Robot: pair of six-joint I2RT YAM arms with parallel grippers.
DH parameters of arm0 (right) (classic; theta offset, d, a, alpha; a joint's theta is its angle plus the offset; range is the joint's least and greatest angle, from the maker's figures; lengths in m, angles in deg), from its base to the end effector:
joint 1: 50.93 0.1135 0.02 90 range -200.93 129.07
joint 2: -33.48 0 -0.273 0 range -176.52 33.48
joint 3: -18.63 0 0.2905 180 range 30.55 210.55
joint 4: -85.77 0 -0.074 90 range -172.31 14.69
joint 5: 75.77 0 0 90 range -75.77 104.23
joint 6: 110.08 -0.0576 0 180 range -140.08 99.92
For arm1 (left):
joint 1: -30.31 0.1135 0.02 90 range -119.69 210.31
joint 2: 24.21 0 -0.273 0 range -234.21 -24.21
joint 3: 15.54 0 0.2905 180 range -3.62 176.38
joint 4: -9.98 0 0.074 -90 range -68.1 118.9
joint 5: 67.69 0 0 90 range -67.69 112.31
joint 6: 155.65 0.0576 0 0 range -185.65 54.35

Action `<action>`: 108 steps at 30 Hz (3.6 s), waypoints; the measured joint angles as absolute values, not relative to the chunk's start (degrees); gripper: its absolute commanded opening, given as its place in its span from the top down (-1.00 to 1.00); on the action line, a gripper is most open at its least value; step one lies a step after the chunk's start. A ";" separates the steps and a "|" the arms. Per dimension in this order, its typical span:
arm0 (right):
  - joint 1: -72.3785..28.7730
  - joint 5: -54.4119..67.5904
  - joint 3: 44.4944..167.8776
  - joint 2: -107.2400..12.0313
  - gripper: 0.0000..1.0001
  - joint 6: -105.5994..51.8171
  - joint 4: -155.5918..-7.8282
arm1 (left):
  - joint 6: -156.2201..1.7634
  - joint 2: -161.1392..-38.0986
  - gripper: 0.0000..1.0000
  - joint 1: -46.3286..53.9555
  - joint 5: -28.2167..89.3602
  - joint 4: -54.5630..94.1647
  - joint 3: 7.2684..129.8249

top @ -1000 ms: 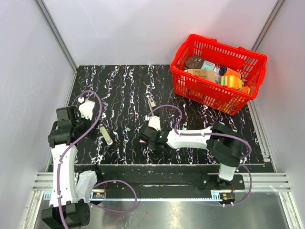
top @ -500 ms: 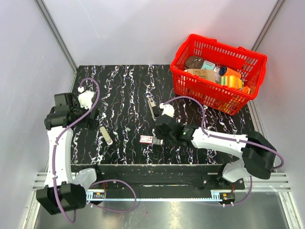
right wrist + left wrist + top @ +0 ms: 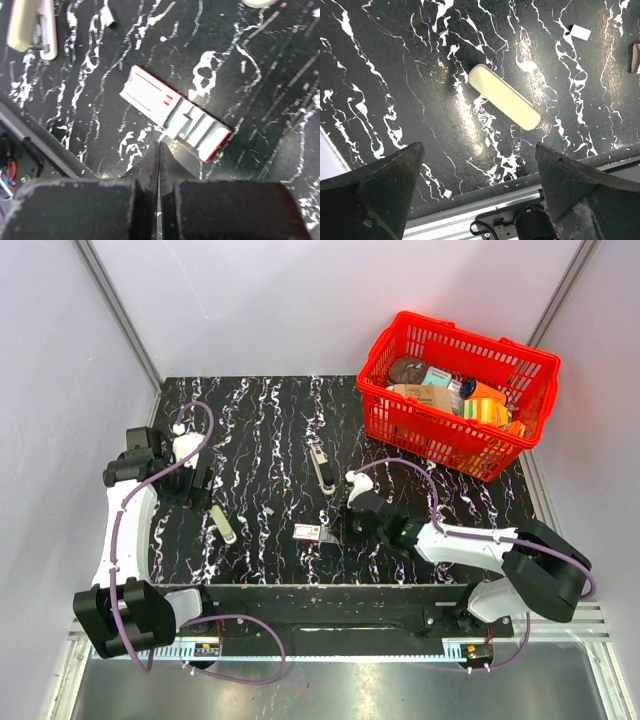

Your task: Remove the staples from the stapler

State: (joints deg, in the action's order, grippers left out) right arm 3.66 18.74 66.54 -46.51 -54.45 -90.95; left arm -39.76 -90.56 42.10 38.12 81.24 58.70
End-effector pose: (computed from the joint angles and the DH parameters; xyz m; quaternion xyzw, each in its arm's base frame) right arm 0.1925 0.2630 0.1520 -0.1381 0.8772 0.2964 0.3517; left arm 0.2540 0.0370 0.2878 0.1497 0.9527 -0.0530 0.2591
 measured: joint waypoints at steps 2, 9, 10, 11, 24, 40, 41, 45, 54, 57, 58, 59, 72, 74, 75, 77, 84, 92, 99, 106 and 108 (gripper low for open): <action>3.42 16.25 66.54 -46.51 1.00 -53.92 -92.74 | -39.76 -91.63 -0.98 42.10 38.12 80.97 58.51; 2.06 8.47 66.58 -47.93 1.00 -53.24 -96.20 | -39.61 -91.85 -0.98 42.10 38.10 80.36 57.68; 1.87 7.33 66.71 -48.80 1.00 -53.11 -96.17 | -39.52 -91.85 -0.98 42.10 38.08 80.36 57.54; 1.76 6.39 66.98 -49.81 1.00 -53.00 -96.06 | -39.47 -91.85 -0.98 42.10 38.08 80.25 57.39; 0.53 -1.47 71.04 -56.34 1.00 -51.78 -94.18 | -38.62 -91.81 -0.98 42.10 37.95 80.03 56.98; -0.21 -2.92 73.58 -58.90 1.00 -49.68 -87.91 | -38.51 -91.81 -0.98 42.10 37.93 78.87 56.52; -0.30 -3.00 73.88 -59.21 1.00 -49.62 -87.61 | -38.51 -91.81 -0.98 42.10 37.93 78.79 56.43; -0.74 -3.03 75.11 -60.43 1.00 -49.22 -86.58 | -38.49 -91.81 -0.98 42.08 37.91 78.79 56.23; -1.81 -3.48 77.27 -63.08 1.00 -48.37 -85.42 | -38.47 -91.70 -0.98 42.10 37.91 78.59 55.97; -2.02 -3.53 77.62 -63.36 1.00 -48.24 -85.29 | -38.43 -91.65 -0.98 42.08 37.91 78.55 55.77; -2.09 -3.57 77.82 -63.43 1.00 -48.20 -85.18 | -38.38 -91.65 -0.98 42.08 37.91 78.52 55.77; -2.16 -3.70 77.99 -63.47 1.00 -48.15 -85.20 | -38.25 -91.61 -0.98 42.08 37.91 78.50 55.77; -3.75 -6.06 78.56 -65.09 1.00 -48.15 -84.98 | -37.40 -90.93 -0.98 42.08 37.91 78.20 55.47; -4.32 -6.61 78.56 -65.28 1.00 -48.15 -85.00 | -37.35 -90.91 -0.98 42.08 37.91 78.11 55.14; -4.58 -6.92 78.56 -65.39 1.00 -48.15 -85.00 | -37.35 -90.91 -0.98 42.08 37.91 78.13 54.92; -4.98 -7.55 78.56 -65.55 1.00 -48.13 -85.00 | -37.31 -90.89 -0.98 42.08 37.91 78.15 54.72; -5.15 -9.01 78.47 -65.46 1.00 -47.41 -85.29 | -37.11 -90.03 -0.98 42.08 37.91 78.09 54.72; -5.81 -9.43 75.65 -61.55 1.00 -47.43 -87.47 | -37.11 -89.95 -0.98 41.36 37.93 77.96 54.72; -6.86 -9.47 75.09 -61.31 1.00 -47.87 -88.20 | -37.09 -89.95 -0.98 40.42 37.93 77.96 54.72; -7.27 -9.47 75.19 -61.63 1.00 -48.02 -88.46 | -36.94 -89.93 -0.98 40.38 37.91 77.91 54.37; -7.34 -9.47 75.50 -62.40 1.00 -48.17 -88.44 | -36.94 -89.93 -0.98 40.38 37.91 77.93 54.09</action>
State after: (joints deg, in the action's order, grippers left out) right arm -7.34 -9.47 75.50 -62.40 -48.17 -88.44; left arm -36.94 -89.93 40.38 37.91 77.93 54.09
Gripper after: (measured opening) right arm 0.007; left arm 0.988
